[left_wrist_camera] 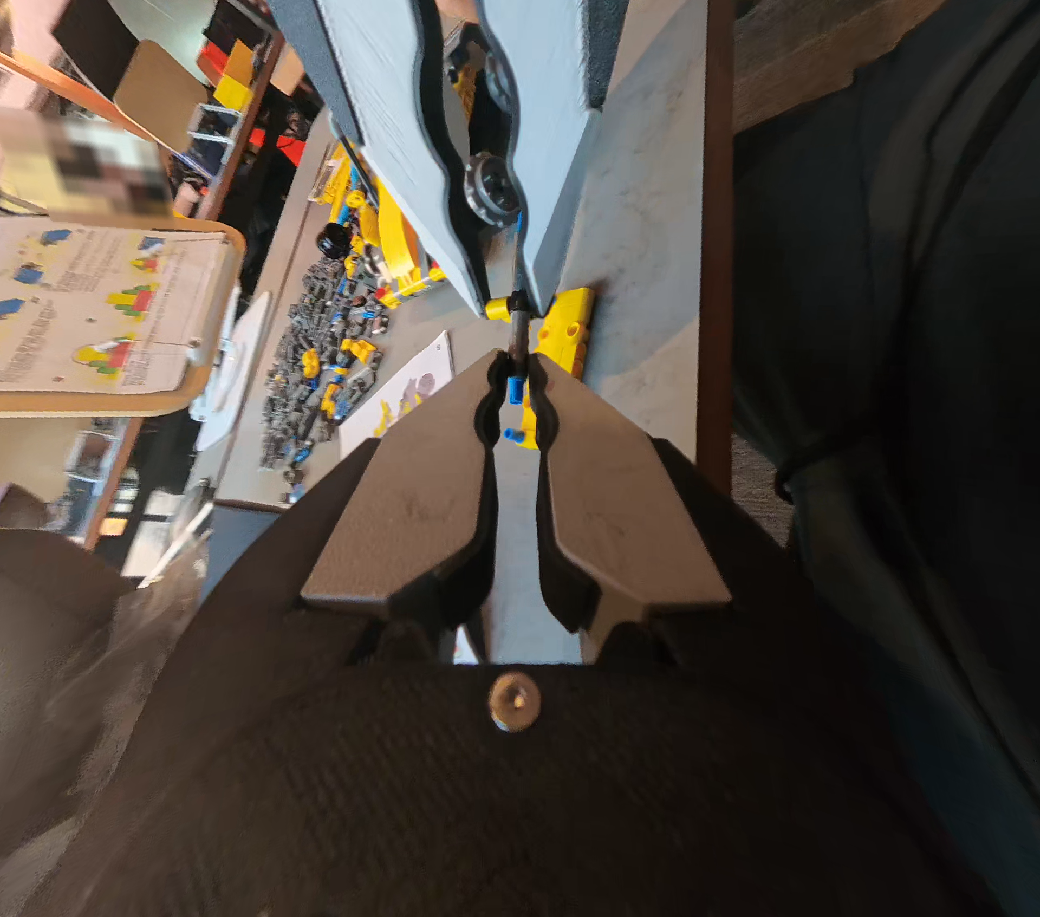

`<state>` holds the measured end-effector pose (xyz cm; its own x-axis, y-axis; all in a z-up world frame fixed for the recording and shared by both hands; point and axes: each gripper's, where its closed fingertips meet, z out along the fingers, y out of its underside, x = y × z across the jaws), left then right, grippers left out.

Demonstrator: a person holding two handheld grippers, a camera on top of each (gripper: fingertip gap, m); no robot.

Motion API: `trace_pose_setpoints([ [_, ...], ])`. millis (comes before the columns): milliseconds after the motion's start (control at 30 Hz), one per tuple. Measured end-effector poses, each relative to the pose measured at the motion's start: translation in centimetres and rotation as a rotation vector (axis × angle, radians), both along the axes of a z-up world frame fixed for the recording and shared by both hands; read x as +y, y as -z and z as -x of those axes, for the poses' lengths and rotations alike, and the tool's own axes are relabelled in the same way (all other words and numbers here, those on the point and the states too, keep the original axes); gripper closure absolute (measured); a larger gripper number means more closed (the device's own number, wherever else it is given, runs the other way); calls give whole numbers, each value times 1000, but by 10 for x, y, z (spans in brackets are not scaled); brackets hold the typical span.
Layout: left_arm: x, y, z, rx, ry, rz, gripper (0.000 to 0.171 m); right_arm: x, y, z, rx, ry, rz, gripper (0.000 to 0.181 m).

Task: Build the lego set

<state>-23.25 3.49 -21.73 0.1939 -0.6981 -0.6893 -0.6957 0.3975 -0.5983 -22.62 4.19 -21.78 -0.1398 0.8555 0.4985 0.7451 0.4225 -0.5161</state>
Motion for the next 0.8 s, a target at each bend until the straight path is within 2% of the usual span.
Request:
trace_pose_setpoints([
  [100,-2,0,2,-48,8,120,166,-1,2,-1,8,28,28,165],
  [167,0,1,6,-70,8,213,149,0,4,-4,11,53,29,165],
  [267,5,21,16,-18,-5,442,139,2,5,-7,36,85,31,165],
  [333,13,30,22,11,-35,540,127,4,4,-8,57,102,22,165],
  [467,19,38,21,39,-32,675,131,5,6,-10,77,124,23,165],
  [600,9,40,10,48,17,795,151,6,6,-15,93,134,21,165],
  [800,8,40,6,64,-18,856,151,14,0,-23,133,169,-5,165],
])
